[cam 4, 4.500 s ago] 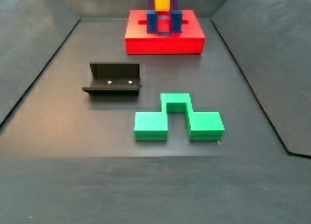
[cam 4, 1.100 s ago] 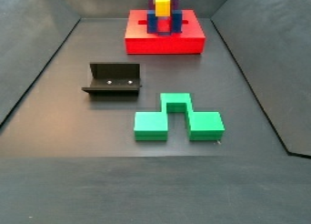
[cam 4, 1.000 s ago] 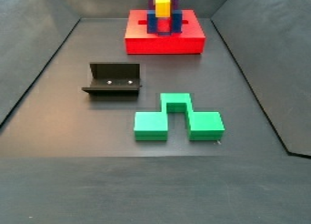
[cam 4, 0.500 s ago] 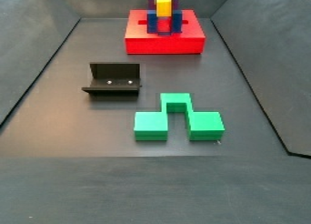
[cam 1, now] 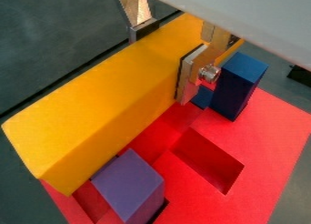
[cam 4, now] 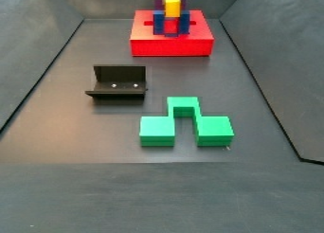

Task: Pick up the yellow object. Move up. Move to above the board. Insert the yellow object.
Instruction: Insert the yellow object.

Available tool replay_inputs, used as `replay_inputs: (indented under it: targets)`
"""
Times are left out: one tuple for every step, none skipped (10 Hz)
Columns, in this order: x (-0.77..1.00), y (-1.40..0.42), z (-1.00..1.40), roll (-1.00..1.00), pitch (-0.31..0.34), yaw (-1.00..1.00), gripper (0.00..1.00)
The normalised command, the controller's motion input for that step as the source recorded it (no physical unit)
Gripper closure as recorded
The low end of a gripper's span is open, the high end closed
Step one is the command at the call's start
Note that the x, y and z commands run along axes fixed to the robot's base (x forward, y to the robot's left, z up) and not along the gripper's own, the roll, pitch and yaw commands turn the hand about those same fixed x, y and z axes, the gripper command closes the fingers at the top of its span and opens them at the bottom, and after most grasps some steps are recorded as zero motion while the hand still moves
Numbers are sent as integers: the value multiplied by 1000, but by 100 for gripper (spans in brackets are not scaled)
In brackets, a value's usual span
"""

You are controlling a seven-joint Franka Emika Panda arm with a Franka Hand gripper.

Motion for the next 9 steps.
replay_inputs:
  targets:
    - [114, -89, -23, 81, 0, 131, 100]
    - [191, -37, -26, 94, 24, 66, 100]
    - [226, -20, -46, 101, 43, 29, 100]
    - [251, -51, -57, 100, 41, 23, 100]
    - [237, -77, -91, 117, 30, 6, 100]
    - [183, -91, -100, 134, 23, 6, 100]
    - [151, -123, -100, 160, 19, 0, 100]
    - [49, -51, -49, 141, 23, 0, 100]
    - [-17, 63, 0, 6, 20, -43, 100]
